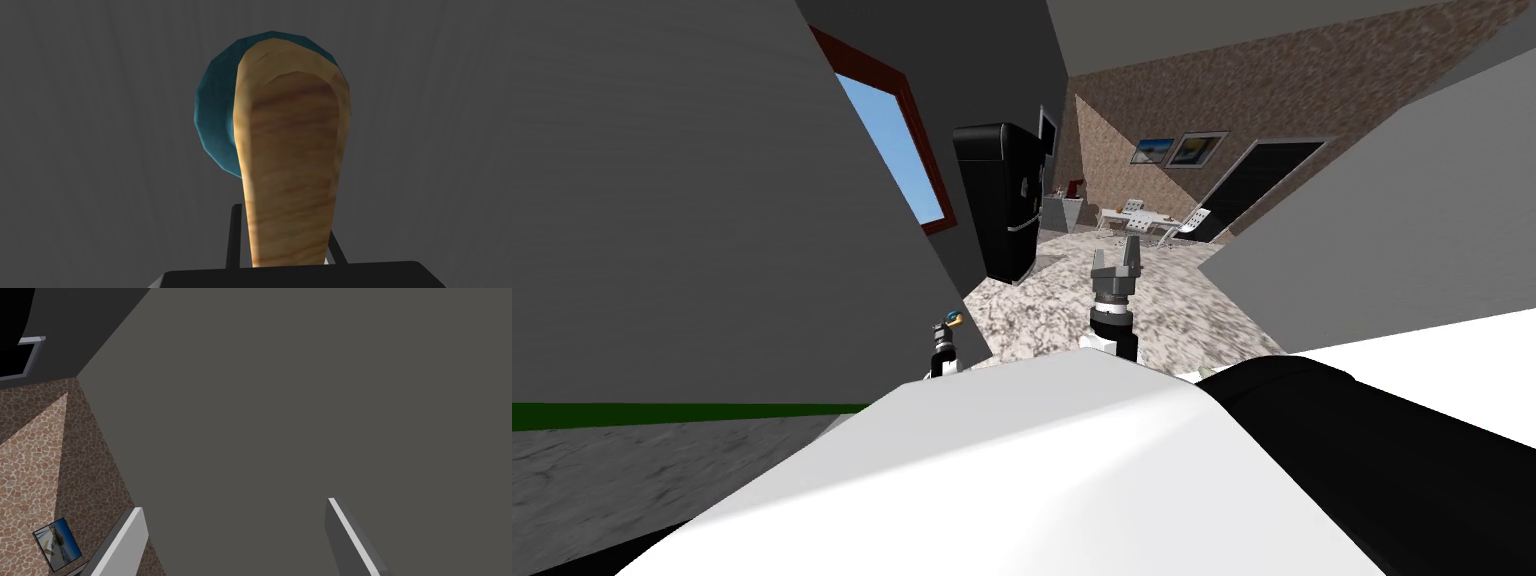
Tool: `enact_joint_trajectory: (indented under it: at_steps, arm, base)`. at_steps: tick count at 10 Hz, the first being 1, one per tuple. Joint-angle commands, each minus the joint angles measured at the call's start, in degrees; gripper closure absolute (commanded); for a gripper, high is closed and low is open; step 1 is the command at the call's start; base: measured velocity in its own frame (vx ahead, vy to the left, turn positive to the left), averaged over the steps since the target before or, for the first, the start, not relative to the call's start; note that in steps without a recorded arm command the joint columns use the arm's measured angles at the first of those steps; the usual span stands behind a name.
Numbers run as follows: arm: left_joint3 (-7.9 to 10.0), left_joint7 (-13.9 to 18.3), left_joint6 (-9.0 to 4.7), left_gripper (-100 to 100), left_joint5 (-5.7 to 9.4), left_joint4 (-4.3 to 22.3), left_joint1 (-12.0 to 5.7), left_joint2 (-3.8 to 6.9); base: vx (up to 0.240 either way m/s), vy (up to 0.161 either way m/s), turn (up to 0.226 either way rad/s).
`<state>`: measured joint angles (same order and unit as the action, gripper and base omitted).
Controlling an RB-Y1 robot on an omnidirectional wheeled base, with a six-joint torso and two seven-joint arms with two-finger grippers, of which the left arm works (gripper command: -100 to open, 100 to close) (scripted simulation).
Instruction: Push the door open
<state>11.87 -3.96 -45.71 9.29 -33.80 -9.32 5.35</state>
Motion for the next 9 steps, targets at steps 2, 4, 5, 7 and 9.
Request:
enact_joint_trajectory:
  at_steps: [2,4,5,7,9]
  arm:
    - [1.69,-0.5,-0.34,100,0.94,-0.3,-0.26,0.29]
    - [2.80,-0.9,-0.39,100,1.57,-0.2,-0.22,0.15]
    - [3.34,-1.1,-0.41,100,1.88,-0.2,-0.21,0.06]
    - [3.85,-1.2,-0.39,100,2.13,0.0,0.10,0.37]
    - [5.37,-1.7,-0.51,100,3.09,0.0,0.23,0.72]
  base:
    - [0.211,-0.073,0.070]
    - [0.213,-0.070,0.071]
    - [0.186,-0.069,0.060]
    - [0.138,-0.040,0.056]
    - [0.186,-0.024,0.054]
